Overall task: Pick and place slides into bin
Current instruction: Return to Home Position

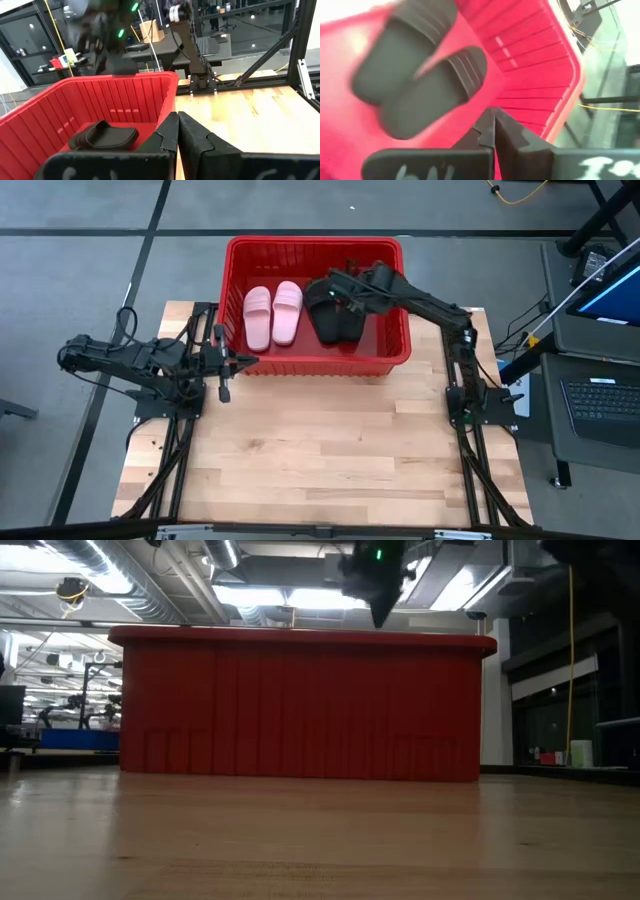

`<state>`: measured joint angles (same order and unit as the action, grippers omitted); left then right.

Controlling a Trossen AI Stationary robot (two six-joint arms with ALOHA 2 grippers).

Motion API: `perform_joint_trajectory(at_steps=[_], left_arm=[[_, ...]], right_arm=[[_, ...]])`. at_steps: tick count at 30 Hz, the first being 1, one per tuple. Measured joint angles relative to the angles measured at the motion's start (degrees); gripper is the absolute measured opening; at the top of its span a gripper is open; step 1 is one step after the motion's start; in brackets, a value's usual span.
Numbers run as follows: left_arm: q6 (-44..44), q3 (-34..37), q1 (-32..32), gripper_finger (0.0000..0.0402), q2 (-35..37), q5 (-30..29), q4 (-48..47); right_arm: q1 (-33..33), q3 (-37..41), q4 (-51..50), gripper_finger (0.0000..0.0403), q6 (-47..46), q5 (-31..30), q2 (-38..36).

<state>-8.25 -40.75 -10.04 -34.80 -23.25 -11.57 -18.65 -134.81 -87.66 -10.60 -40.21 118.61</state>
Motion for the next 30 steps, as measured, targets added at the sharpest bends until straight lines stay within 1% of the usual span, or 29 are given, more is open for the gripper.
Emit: perform_joint_trajectory(at_steps=[3, 8, 11, 15, 20, 24, 27, 30], left_arm=[[0.0, 0.0, 0.0, 0.0002, 0.7, 0.0, -1.0], [0.0, 0.0, 0.0, 0.0002, 2.7, 0.0, -3.7], [0.0, 0.0, 0.0, 0.0002, 4.0, 0.0, -4.2], [0.0, 0.0, 0.0, 0.0002, 5.4, 0.4, -5.3], [-0.9, 0.2, 0.0, 0.0002, 6.3, 4.3, -6.6], [-2.2, 2.8, 0.0, 0.0002, 7.8, 5.2, -6.3], [-1.9, 5.2, 0.0, 0.0003, 9.9, 5.2, -6.2], [0.2, 7.3, 0.0, 0.0002, 13.2, 6.2, -6.4]], right_arm=[[4.3, 0.0, 0.1, 0.0004, -4.3, -0.6, -2.7], [11.9, 0.0, 2.1, 0.0003, -7.7, -1.1, -4.3], [16.0, 0.8, 4.6, 0.0002, -8.7, -3.4, -4.4], [19.8, 4.5, 8.0, 0.0002, -10.0, -4.1, -4.3], [23.4, 12.4, 12.3, 0.0002, -14.0, -4.3, -4.2], [27.1, 17.6, 15.2, 0.0002, -16.1, -4.2, -4.2], [29.8, 19.6, 16.0, 0.0002, -18.0, -4.0, -4.6], [32.6, 19.8, 17.4, 0.0002, -19.2, -4.1, -6.3]])
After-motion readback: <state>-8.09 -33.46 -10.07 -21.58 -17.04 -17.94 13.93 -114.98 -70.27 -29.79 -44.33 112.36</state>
